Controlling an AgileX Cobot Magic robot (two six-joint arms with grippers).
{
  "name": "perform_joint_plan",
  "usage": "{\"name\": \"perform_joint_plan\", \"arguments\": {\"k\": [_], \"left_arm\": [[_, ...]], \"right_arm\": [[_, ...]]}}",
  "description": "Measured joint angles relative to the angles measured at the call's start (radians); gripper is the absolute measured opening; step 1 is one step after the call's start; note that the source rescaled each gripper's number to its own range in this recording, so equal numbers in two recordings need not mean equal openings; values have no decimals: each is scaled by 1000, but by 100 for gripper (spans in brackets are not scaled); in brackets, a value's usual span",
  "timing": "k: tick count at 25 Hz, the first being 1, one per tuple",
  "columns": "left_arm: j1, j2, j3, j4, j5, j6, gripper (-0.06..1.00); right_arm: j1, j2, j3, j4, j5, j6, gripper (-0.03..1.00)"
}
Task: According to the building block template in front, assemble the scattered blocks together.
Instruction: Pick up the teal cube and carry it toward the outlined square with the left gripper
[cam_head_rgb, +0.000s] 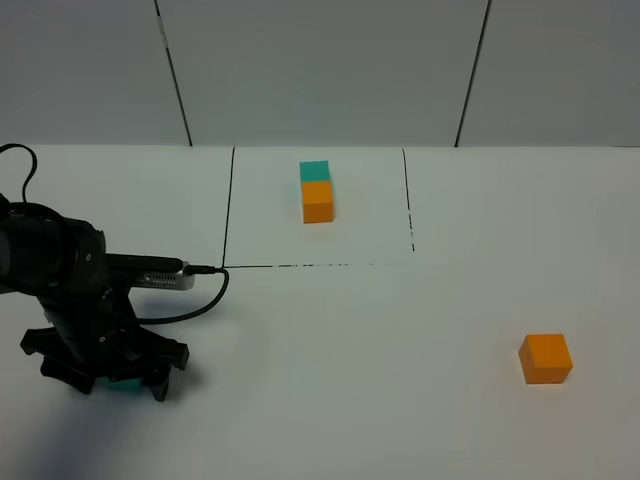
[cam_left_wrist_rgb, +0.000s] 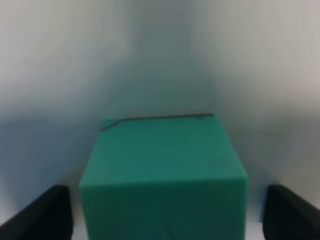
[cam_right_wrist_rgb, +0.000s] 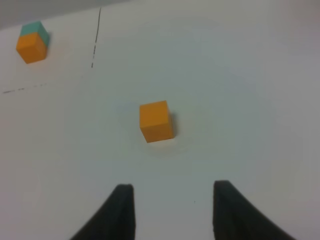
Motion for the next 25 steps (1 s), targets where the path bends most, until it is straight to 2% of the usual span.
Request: {"name": "perform_joint_plan", "arguments": {"k": [2,4,6,8,14,16,20,22,25], "left_arm": [[0,2,-1,6,0,-4,59],[0,2,-3,9,0,-13,46],[0,2,-3,9,-2,-23,28],[0,2,-3,10,-3,-28,2],[0,2,-11,15,25,-28,0],[0,2,-24,28,93,-25,0],[0,-38,-79,108,264,-9,0],[0,-83,-126,132,310,48,0],[0,-135,-214,125,395,205,0]], "right_arm": [[0,0,0,0,0,0,0],[0,0,0,0,0,0,0],[0,0,0,0,0,0,0],[0,0,0,0,0,0,0],[0,0,0,0,0,0,0],[0,0,0,0,0,0,0],[0,0,0,0,0,0,0],[0,0,0,0,0,0,0],[0,0,0,0,0,0,0]]}}
